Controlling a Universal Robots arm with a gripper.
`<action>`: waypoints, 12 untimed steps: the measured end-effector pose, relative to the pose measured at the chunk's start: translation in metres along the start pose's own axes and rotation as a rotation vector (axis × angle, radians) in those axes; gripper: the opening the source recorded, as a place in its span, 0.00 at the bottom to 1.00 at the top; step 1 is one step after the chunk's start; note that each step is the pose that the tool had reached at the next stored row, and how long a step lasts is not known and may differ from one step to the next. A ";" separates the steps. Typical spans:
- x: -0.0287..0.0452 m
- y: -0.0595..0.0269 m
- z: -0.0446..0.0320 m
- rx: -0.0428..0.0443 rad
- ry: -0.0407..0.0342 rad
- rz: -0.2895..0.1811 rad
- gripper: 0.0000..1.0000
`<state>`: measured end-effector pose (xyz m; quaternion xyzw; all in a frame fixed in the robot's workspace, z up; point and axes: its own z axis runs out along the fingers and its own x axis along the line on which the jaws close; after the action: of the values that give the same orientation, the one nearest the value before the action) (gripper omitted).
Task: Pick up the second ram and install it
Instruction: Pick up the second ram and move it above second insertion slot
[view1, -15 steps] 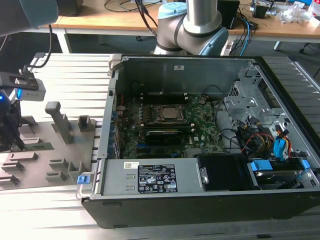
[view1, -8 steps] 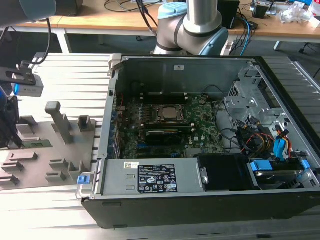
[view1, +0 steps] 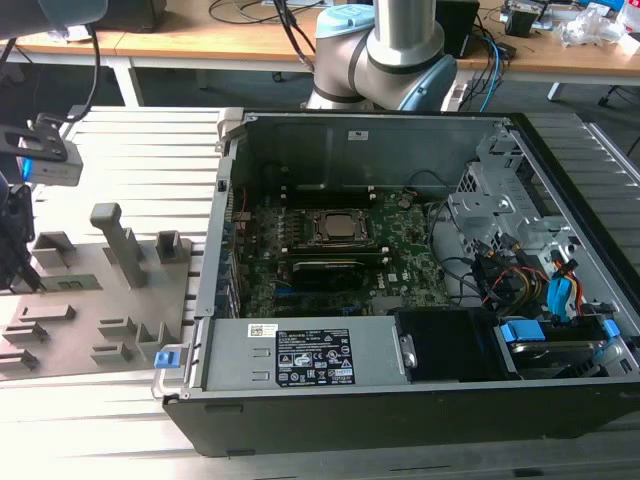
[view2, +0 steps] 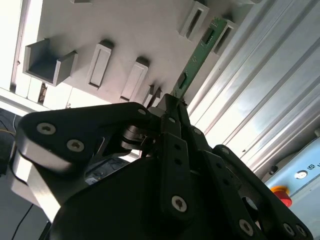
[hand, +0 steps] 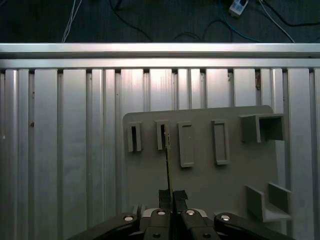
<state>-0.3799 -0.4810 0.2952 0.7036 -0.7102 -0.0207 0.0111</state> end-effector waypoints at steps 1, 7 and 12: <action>0.0000 0.0001 -0.0013 0.0000 0.0000 0.000 0.14; -0.0002 0.0006 -0.0135 0.0000 0.0000 0.000 0.14; -0.0003 0.0010 -0.0225 0.0000 0.0000 0.000 0.14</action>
<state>-0.3799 -0.4810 0.3177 0.7035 -0.7103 -0.0207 0.0111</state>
